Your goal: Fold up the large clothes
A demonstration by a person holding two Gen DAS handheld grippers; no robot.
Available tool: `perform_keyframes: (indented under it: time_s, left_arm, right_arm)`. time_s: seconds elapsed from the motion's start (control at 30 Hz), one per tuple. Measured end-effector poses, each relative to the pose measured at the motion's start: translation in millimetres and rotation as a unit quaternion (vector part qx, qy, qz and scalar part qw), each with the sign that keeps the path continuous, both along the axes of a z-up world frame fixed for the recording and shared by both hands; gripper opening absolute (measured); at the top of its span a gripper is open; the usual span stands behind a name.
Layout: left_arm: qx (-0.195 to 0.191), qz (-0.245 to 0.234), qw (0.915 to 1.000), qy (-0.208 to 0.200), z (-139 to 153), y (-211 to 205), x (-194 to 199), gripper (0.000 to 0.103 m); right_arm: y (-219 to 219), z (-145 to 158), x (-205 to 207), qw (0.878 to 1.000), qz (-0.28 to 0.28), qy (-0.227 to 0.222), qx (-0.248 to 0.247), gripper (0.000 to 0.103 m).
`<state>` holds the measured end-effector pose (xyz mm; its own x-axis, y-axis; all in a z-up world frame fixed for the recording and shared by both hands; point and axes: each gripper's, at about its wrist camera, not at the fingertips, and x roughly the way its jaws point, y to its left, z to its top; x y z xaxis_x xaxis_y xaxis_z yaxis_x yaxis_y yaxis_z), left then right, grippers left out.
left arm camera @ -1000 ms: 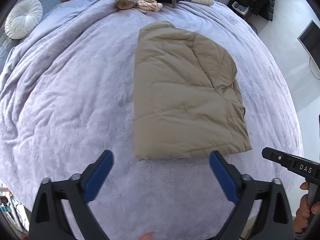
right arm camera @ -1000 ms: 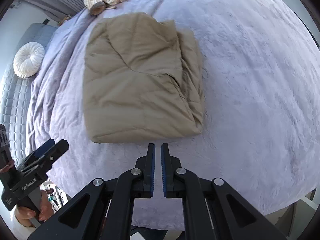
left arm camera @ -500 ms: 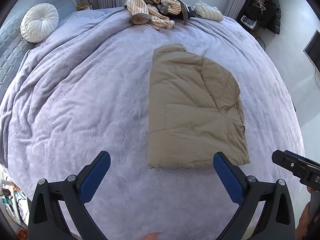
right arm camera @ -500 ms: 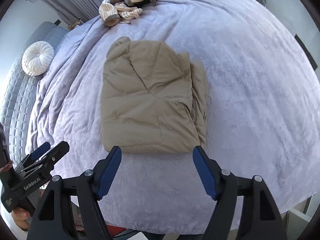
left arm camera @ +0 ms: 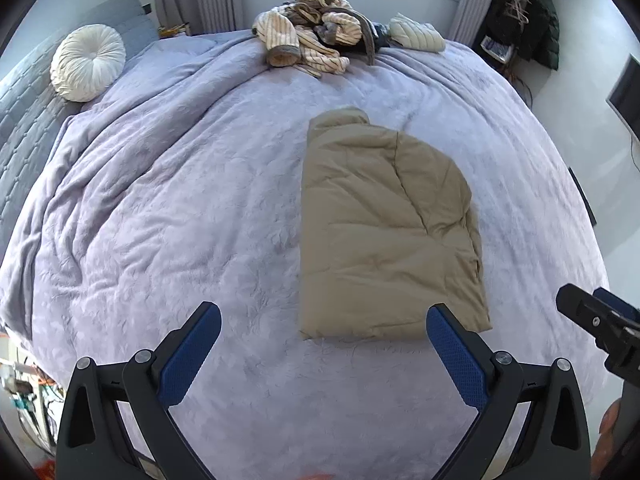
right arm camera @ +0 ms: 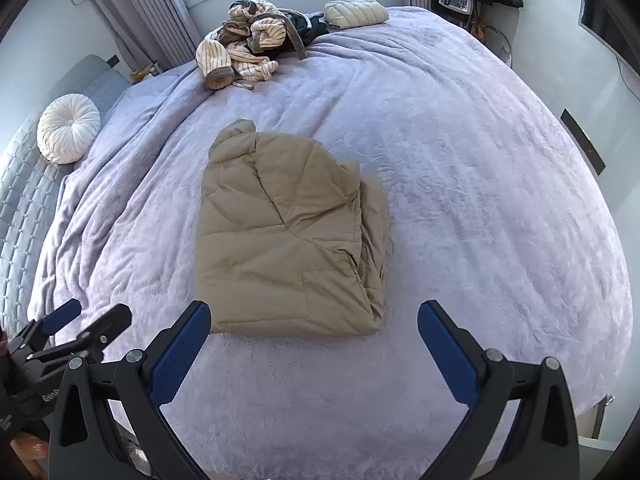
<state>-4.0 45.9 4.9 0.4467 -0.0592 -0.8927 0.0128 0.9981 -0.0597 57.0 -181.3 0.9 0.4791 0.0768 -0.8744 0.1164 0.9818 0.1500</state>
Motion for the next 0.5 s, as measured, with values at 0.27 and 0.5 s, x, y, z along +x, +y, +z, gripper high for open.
perform_keyframes:
  time_s: [0.27, 0.5]
  left_arm:
    - [0.013, 0.008, 0.9998, -0.015, 14.7, 0.2, -2.5, 0.103]
    - [0.016, 0.006, 0.9996, -0.020, 17.0, 0.3, -2.8, 0.103]
  right_arm:
    - [-0.1, 9.2, -0.2, 1.000, -0.002, -0.007, -0.016, 0.103]
    - [-0.2, 7.9, -0.5, 1.000, -0.006, -0.004, -0.020, 0.103]
